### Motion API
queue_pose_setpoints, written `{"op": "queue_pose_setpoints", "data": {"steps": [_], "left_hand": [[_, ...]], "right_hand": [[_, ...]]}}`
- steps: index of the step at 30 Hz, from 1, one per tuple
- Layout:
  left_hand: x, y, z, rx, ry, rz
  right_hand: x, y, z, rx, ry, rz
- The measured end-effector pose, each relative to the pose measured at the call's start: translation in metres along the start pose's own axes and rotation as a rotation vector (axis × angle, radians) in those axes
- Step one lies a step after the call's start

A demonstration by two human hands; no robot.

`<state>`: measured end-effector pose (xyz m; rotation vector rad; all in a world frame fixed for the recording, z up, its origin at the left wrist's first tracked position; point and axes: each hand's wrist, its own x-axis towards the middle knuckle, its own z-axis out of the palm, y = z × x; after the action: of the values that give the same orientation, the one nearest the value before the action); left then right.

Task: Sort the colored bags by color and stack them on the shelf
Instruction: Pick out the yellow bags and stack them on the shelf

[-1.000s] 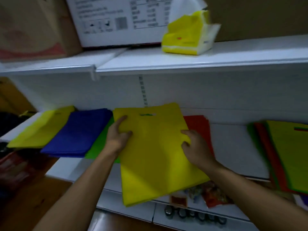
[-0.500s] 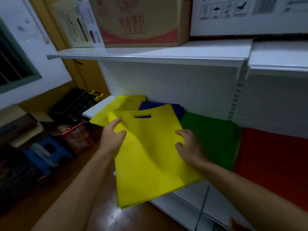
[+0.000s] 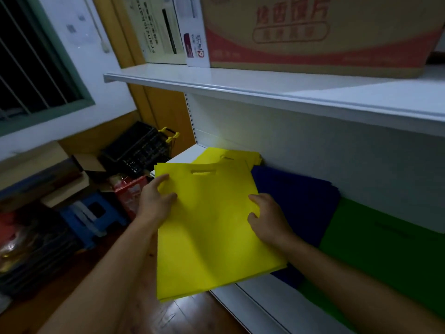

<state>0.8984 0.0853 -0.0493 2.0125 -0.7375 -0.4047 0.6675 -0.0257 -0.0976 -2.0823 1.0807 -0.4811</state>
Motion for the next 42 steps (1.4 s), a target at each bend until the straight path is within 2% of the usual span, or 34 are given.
{"op": "queue_pose_setpoints", "data": {"steps": [6,10,14,19,23,26,33,36,38,42], "left_hand": [[0.123,-0.034,0.0,0.098,-0.121,0.036],[0.197,-0.035,0.012,0.191,-0.227,0.132],[0.256,-0.031,0.03,0.14,-0.393,0.108],[0.313,-0.051,0.067,0.129,-0.476,0.207],[0.333,-0.06,0.091,0.135,-0.533,0.323],[0.342,-0.063,0.103,0.179,-0.525,0.307],[0.338,-0.069,0.123,0.489,-0.581,0.295],[0.335,-0.07,0.129,0.562,-0.614,0.287],[0.328,-0.063,0.132,0.586,-0.574,0.293],[0.296,-0.027,0.143,0.51,-0.51,0.488]], "right_hand": [[0.069,-0.017,0.041,0.0,0.013,0.092],[0.109,-0.029,0.066,0.019,0.021,0.202],[0.143,-0.034,0.082,0.056,0.049,0.315],[0.164,-0.028,0.097,0.09,0.115,0.425],[0.17,-0.018,0.104,0.058,0.123,0.461],[0.171,-0.011,0.106,0.034,0.125,0.462],[0.167,0.002,0.11,-0.038,0.029,0.46],[0.16,0.0,0.108,-0.051,0.064,0.441],[0.152,-0.001,0.102,-0.051,0.113,0.404],[0.127,-0.007,0.079,-0.035,0.215,0.347]]}}
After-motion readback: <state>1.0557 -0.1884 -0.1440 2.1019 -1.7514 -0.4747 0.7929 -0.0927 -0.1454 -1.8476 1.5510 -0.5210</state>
